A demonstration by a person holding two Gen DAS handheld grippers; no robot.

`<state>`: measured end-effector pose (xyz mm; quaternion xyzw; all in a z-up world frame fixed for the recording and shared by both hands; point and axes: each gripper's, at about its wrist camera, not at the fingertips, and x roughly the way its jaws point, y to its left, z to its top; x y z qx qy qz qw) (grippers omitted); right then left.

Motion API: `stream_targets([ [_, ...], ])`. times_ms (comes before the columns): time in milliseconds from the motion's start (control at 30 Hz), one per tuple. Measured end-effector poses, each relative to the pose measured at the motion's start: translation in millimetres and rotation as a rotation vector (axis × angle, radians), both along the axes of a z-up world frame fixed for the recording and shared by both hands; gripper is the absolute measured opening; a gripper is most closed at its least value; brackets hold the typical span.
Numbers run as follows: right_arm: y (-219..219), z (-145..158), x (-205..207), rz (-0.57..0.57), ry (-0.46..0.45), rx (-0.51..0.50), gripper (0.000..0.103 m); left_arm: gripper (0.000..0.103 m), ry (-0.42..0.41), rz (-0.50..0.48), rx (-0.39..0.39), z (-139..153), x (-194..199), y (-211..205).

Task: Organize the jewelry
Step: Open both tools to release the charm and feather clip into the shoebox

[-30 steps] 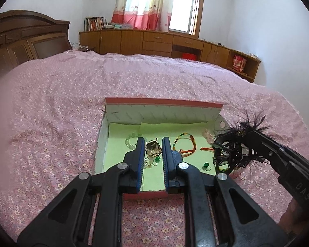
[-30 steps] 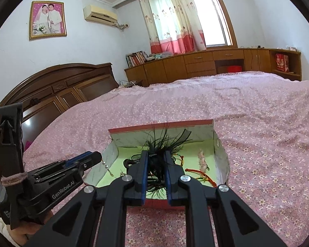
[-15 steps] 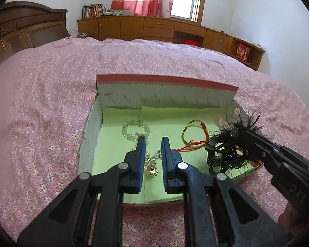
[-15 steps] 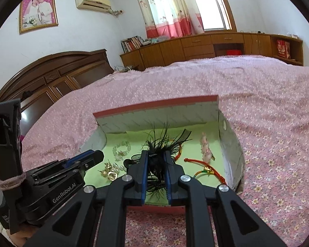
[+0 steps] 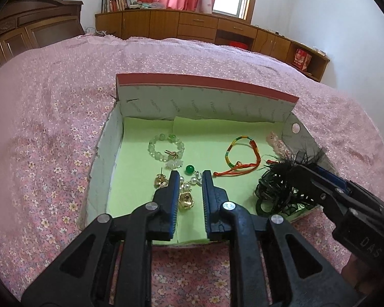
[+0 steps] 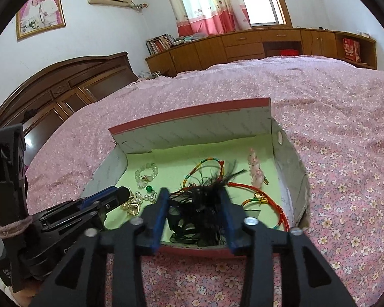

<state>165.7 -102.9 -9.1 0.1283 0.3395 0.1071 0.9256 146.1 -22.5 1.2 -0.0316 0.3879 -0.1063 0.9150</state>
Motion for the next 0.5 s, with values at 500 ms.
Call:
stream_targets([
  [500,-3.8,33.9,-44.2,-0.013,-0.081,-0.011,0.061,0.044,-0.058,0.011,-0.017,30.4,-41.7,8.3],
])
